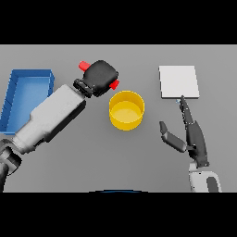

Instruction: Pick up the red beaker and tilt it to pour out 1 green nut into yellow bowl. Pick up the yellow bowl and place it on the metallic measuring scale.

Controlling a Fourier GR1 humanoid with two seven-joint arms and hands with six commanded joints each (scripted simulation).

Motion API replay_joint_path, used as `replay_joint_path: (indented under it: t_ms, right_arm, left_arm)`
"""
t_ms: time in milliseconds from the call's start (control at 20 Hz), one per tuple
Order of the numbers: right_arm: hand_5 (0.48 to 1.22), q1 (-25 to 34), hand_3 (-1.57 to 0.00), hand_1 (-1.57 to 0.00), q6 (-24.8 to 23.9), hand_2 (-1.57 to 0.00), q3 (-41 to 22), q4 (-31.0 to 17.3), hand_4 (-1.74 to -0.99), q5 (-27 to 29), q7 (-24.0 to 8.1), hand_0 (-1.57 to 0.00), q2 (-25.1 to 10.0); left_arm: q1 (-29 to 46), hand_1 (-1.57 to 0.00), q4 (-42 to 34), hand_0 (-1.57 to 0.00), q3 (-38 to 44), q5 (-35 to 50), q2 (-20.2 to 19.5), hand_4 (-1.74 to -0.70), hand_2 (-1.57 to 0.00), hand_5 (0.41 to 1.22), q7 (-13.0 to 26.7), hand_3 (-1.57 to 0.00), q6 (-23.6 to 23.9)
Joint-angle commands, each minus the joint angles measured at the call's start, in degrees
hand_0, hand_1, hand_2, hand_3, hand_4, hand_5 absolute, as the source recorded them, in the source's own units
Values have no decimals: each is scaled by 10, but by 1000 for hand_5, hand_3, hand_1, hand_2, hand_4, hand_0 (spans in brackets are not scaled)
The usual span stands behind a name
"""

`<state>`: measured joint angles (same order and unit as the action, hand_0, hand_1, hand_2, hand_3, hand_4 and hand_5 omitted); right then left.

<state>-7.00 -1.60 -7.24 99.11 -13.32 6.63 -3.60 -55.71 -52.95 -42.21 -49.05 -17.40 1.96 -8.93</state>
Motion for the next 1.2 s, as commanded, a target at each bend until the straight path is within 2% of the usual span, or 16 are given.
replay_joint_path:
  t_ms: [0, 50, 250, 400, 450, 750, 950, 1050, 1150]
  right_arm:
    - [679, -1, 1, 1, -6, 1, -6, 3, -1245, -10, -5, 1, 5]
    - [671, 8, 1, 1, -8, 1, -4, -2, -1237, -8, -19, 1, 9]
    - [650, 11, 1, 1, -15, 1, 0, 0, -1198, -7, -20, 1, 11]
    - [648, -2, 1, 1, -17, 1, -3, -2, -1193, -14, 1, 1, 10]
    - [649, 2, 1, 1, -16, 1, -2, -7, -1191, -15, -2, 1, 8]
    - [624, 5, 1, 1, -21, 1, 1, 1, -1169, -16, -18, 1, 9]
    - [627, 0, 1, 1, -25, 1, -1, -2, -1162, -20, -5, 1, 11]
    - [629, 16, 1, 1, -31, 1, 1, -8, -1157, -28, -20, 1, 9]
    - [634, 12, 1, 1, -30, 1, 0, -8, -1161, -29, -11, 1, 8]
  left_arm:
    - [-13, -1571, 15, -1571, -15, -9, 2, -1656, -1571, 1212, -7, -1571, -12]
    - [-28, -1571, 18, -1571, -27, -15, 5, -1672, -1571, 1214, -7, -1571, -28]
    - [-73, -1571, 48, -1571, -81, -44, 14, -1709, -1571, 1218, -25, -1571, -59]
    - [-96, -1571, 53, -1571, -126, -71, 15, -1725, -1571, 1219, -23, -1571, -82]
    - [-106, -1571, 56, -1571, -140, -78, 19, -1728, -1571, 1220, -24, -1571, -90]
    - [-145, -1571, 72, -1571, -229, -131, 16, -1735, -1571, 1221, -59, -1571, -71]
    - [-178, -1571, 107, -1571, -283, -164, 36, -1734, -1571, 1221, -66, -1571, -61]
    - [-193, -1571, 122, -1571, -301, -172, 47, -1733, -1571, 1221, -67, -1571, -54]
    - [-202, -1571, 118, -1571, -321, -180, 48, -1730, -1571, 1221, -67, -1571, -58]
